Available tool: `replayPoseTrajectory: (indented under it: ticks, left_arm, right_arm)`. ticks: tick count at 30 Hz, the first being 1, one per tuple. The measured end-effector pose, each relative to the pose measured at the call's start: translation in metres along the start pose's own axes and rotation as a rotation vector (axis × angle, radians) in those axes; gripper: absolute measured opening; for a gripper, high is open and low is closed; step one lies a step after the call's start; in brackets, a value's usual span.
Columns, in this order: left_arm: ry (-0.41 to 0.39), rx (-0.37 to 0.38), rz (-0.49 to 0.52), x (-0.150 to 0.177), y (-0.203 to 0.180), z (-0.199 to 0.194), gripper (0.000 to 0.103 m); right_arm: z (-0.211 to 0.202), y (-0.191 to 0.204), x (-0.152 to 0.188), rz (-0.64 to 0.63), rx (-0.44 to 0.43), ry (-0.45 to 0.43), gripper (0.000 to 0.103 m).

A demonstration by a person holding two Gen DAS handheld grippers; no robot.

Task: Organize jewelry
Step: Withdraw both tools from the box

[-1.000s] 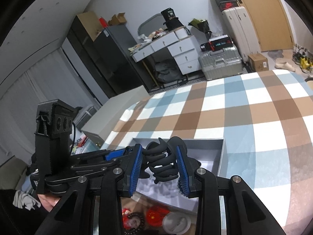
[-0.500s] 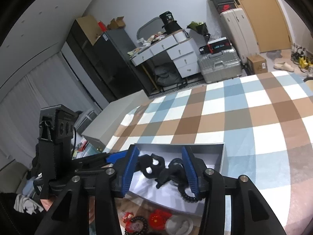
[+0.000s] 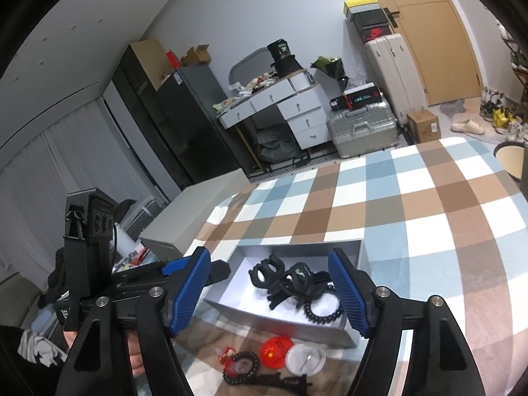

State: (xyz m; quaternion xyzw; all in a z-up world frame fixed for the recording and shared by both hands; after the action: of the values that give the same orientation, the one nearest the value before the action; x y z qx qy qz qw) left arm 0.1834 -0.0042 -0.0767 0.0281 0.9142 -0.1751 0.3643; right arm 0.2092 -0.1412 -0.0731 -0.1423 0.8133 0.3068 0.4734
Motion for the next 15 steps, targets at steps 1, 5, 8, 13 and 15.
replayPoseTrajectory:
  ticks: [1, 5, 8, 13, 15]
  left_arm:
    - [-0.004, -0.003, 0.002, 0.001, -0.001, -0.002, 0.057]
    - [-0.023, -0.024, 0.017, 0.004, -0.004, -0.011, 0.060]
    - [-0.051, -0.026, 0.014, 0.006, -0.004, -0.019, 0.066]
    - [-0.088, -0.055, -0.013, 0.013, -0.001, -0.027, 0.079]
    - [-0.112, -0.069, -0.023, 0.017, 0.002, -0.031, 0.081]
  right_arm:
    - [-0.003, 0.001, 0.000, -0.003, 0.003, -0.005, 0.078]
    - [-0.016, 0.007, 0.003, -0.013, 0.020, -0.020, 0.085]
    - [-0.021, 0.008, 0.006, -0.023, 0.035, -0.019, 0.093]
    - [-0.032, 0.011, 0.016, -0.039, 0.070, -0.016, 0.099]
    - [-0.036, 0.012, 0.021, -0.041, 0.080, -0.012, 0.101]
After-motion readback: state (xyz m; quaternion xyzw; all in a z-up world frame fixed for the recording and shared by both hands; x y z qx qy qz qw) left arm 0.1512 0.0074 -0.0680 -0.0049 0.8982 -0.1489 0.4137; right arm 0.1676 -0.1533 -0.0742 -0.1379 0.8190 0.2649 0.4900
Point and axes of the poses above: each gripper's, at about its wrist camera, not at the fingertips, and z roughly the way its jaws point, y to its left, x to its underside, the point moved 6 cm from there along z, roughly the way its jaws point, and after that the axes turned 6 degrees about -z, right-handed, at the moved point
